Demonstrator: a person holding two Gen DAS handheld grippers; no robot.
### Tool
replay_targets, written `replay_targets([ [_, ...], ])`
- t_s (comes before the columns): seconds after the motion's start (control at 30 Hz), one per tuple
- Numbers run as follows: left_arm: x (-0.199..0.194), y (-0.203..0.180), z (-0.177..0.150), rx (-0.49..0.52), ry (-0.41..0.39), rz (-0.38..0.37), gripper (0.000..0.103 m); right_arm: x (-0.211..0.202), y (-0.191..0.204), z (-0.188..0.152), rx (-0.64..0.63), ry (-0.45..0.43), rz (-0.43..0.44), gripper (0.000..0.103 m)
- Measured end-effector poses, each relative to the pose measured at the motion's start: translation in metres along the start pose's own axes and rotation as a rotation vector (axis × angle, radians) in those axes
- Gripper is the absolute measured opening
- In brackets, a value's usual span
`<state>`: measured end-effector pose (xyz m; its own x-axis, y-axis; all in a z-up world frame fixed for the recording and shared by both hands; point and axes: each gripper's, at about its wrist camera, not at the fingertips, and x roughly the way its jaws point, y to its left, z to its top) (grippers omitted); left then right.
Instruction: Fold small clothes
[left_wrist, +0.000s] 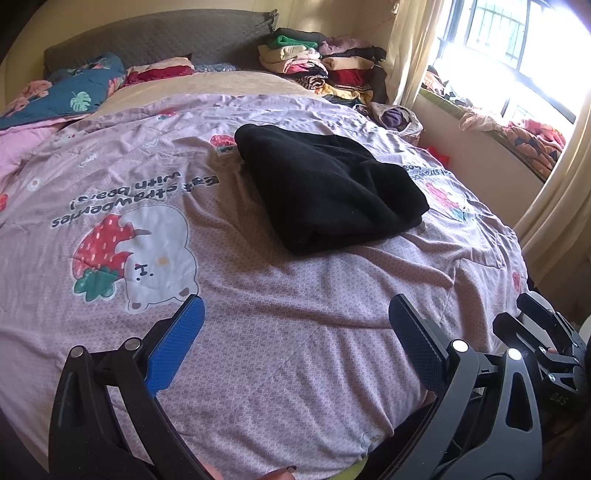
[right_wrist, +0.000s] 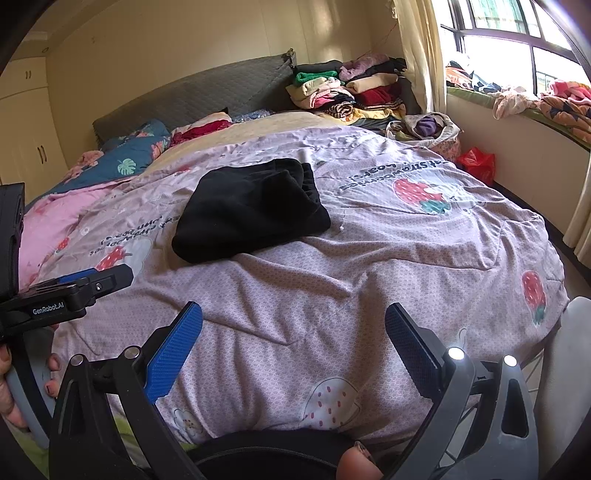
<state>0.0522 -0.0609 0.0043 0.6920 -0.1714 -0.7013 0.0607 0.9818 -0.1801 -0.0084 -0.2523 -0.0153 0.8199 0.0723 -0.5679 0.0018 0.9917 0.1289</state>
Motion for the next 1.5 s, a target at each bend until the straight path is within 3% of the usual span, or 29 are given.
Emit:
replay_targets([
  [1.5,-0.0006,0.004,-0.002,0.01,-0.002,0.04,0.093,-0.003,-0.0011,-0.0004,0.002,-0.009,0.0,0.098],
])
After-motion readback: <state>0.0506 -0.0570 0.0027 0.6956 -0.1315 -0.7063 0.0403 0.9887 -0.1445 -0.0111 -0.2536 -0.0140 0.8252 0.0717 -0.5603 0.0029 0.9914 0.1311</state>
